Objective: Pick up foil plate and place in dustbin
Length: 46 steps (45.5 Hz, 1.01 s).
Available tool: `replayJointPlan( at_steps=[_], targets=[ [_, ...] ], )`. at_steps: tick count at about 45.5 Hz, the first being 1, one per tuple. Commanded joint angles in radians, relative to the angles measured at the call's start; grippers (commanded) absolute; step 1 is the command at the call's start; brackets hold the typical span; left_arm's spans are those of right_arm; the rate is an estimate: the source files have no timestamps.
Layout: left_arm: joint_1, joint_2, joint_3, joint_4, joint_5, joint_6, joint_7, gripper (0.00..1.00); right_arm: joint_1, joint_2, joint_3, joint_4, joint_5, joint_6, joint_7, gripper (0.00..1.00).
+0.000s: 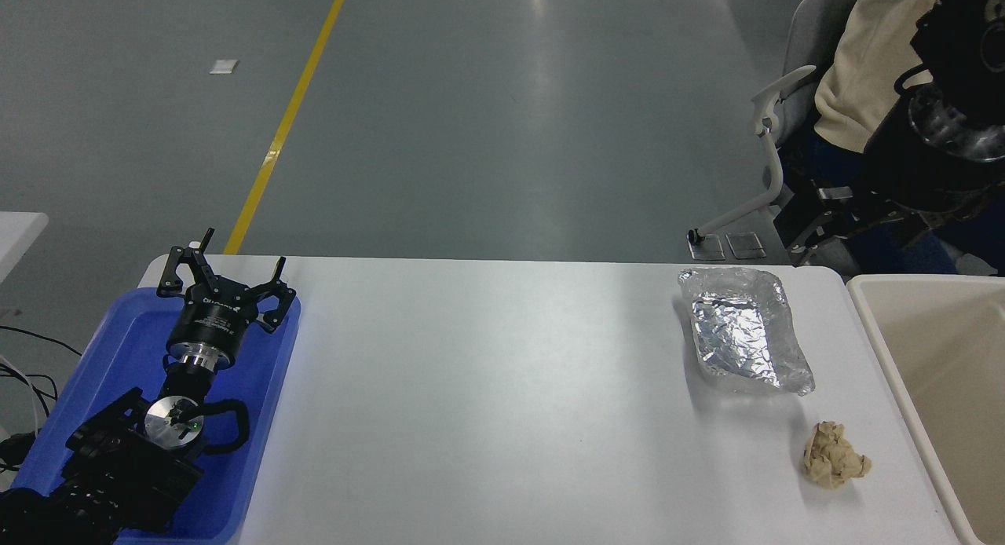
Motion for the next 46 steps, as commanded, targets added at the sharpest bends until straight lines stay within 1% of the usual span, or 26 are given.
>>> replayJointPlan(
  at_steps=[1, 46],
  targets=[
    [0.0, 0.0, 0.0, 0.0, -0.001, 0.0, -0.002, 1.0, -0.008, 0.002, 0.002, 0.0, 0.0, 0.0, 0.0, 1.0],
    [0.0, 0.0, 0.0, 0.0, -0.001, 0.0, -0.002, 1.0, -0.018, -0.007, -0.006, -0.001, 0.0, 0.0, 0.0, 1.0]
  ],
)
